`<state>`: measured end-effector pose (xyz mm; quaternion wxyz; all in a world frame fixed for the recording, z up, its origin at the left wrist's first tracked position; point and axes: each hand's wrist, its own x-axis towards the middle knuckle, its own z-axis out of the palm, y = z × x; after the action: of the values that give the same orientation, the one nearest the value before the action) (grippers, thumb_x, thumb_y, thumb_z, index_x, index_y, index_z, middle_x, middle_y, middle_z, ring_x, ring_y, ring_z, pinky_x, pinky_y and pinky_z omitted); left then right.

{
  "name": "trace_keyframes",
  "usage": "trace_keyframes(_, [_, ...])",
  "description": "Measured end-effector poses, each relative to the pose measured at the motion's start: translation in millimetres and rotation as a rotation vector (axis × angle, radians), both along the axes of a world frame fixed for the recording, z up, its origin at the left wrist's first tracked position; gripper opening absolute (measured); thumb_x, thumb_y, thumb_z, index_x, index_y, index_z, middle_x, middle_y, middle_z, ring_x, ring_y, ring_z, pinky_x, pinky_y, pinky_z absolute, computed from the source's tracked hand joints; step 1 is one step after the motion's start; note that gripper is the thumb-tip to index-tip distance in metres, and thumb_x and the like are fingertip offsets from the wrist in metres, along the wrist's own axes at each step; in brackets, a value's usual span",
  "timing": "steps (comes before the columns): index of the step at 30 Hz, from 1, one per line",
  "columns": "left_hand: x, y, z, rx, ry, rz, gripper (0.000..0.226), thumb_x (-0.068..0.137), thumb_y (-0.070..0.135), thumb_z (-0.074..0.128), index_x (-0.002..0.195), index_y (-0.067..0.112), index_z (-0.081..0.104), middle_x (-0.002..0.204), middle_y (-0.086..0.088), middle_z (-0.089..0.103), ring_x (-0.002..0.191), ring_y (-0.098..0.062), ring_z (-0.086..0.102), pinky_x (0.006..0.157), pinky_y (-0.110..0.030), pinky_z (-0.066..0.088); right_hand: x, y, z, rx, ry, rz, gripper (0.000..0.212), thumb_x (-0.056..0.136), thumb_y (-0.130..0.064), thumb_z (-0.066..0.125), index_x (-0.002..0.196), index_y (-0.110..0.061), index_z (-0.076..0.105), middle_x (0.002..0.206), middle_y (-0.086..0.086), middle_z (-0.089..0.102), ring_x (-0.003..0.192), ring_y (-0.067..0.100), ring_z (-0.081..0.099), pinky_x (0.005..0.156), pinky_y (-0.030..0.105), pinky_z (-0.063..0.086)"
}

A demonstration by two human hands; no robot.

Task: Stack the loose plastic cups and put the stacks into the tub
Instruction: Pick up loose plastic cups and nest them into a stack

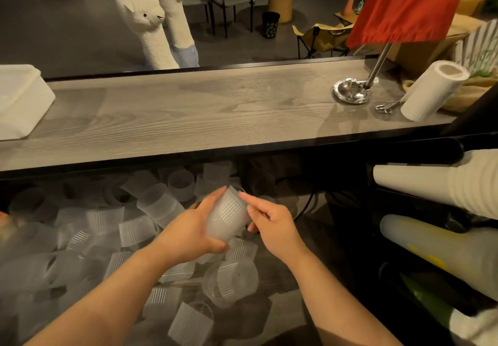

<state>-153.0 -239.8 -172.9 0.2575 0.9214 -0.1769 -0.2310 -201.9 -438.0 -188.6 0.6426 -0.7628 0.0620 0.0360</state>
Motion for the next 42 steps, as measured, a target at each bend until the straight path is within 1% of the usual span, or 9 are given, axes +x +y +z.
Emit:
trace_keyframes(7, [3.0,17.6,-6.6,0.114,0.017,0.042,0.118,0.063,0.041,0.081,0.144,0.06,-0.003,0.111,0.004,0.058,0.08,-0.011,0.062,0.07,-0.03,0.056,10.1,2.2,-18.2,-0.106,0.033,0.143,0.042,0.101,-0.008,0.041,0.131,-0.032,0.059,0.13,-0.016,0.045,0.086,-0.002,0.055,0.082,0.016,0.048])
trace_keyframes(11, [4.8,29.3,-9.0,0.126,0.06,0.072,0.121,0.065,0.039,0.083,0.143,0.062,-0.006,0.107,0.003,0.06,0.074,-0.012,0.064,0.065,-0.025,0.055,24.5,-10.5,-50.7,-0.66,0.254,0.131,0.038,0.096,-0.012,0.045,0.132,-0.022,0.054,0.156,-0.011,0.024,0.132,0.013,0.042,0.108,0.034,0.04])
trace_keyframes(14, [7.9,37.3,-7.5,0.129,0.058,0.079,0.121,0.066,0.041,0.084,0.143,0.063,-0.007,0.109,0.003,0.059,0.073,-0.012,0.065,0.067,-0.027,0.057,27.7,-13.2,-72.7,-0.79,0.462,0.202,0.046,0.098,-0.016,0.049,0.144,-0.016,0.043,0.152,0.005,0.036,0.134,0.027,0.044,0.109,0.034,0.036])
trace_keyframes(19, [8.9,42.1,-5.7,0.13,0.056,0.072,0.122,0.066,0.041,0.084,0.143,0.065,-0.008,0.122,-0.001,0.053,0.074,-0.01,0.064,0.065,-0.022,0.054,33.8,-19.1,-112.3,-0.889,0.452,0.243,0.039,0.096,-0.021,0.051,0.136,-0.018,0.052,0.137,0.006,0.053,0.122,0.027,0.054,0.104,0.035,0.044])
trace_keyframes(25, [8.9,38.8,-7.1,0.114,0.054,0.054,0.124,0.066,0.041,0.085,0.141,0.066,-0.01,0.137,-0.004,0.051,0.094,-0.012,0.063,0.084,-0.032,0.057,20.0,-30.1,-85.4,-0.722,0.262,0.001,0.045,0.094,-0.021,0.06,0.138,-0.019,0.052,0.133,0.005,0.051,0.119,0.022,0.053,0.097,0.025,0.043])
trace_keyframes(29, [9.1,31.7,-5.7,0.088,0.063,0.034,0.124,0.066,0.039,0.085,0.142,0.064,-0.01,0.131,0.0,0.054,0.094,-0.01,0.062,0.083,-0.03,0.057,13.4,-29.4,-44.6,-0.346,0.221,-0.212,0.069,0.084,-0.032,0.075,0.141,-0.046,0.04,0.11,-0.009,0.049,0.104,0.013,0.052,0.085,0.025,0.046])
trace_keyframes(32, [8.2,25.7,-3.5,0.06,0.061,0.007,0.125,0.064,0.037,0.085,0.142,0.065,-0.008,0.135,0.003,0.051,0.091,-0.01,0.061,0.081,-0.028,0.056,10.1,-27.1,-25.7,-0.043,0.157,-0.287,0.055,0.086,-0.02,0.072,0.129,-0.049,0.052,0.095,-0.001,0.055,0.084,0.014,0.058,0.077,0.03,0.057])
trace_keyframes(37, [5.6,21.7,2.9,-0.003,0.057,-0.019,0.124,0.063,0.034,0.087,0.143,0.065,-0.002,0.139,0.012,0.042,0.099,-0.008,0.057,0.087,-0.028,0.054,12.1,-22.5,-0.3,0.562,0.277,-0.336,0.029,0.099,-0.026,0.053,0.127,-0.028,0.062,0.108,0.008,0.063,0.074,0.016,0.056,0.058,0.026,0.051])
trace_keyframes(42, [5.9,22.7,8.1,-0.044,0.03,-0.028,0.123,0.062,0.034,0.088,0.143,0.066,0.001,0.131,0.025,0.036,0.104,-0.005,0.051,0.086,-0.022,0.048,13.6,-18.6,8.9,0.708,0.379,-0.123,0.027,0.095,-0.021,0.058,0.117,-0.01,0.067,0.095,0.012,0.068,0.059,0.012,0.047,0.046,0.019,0.044])
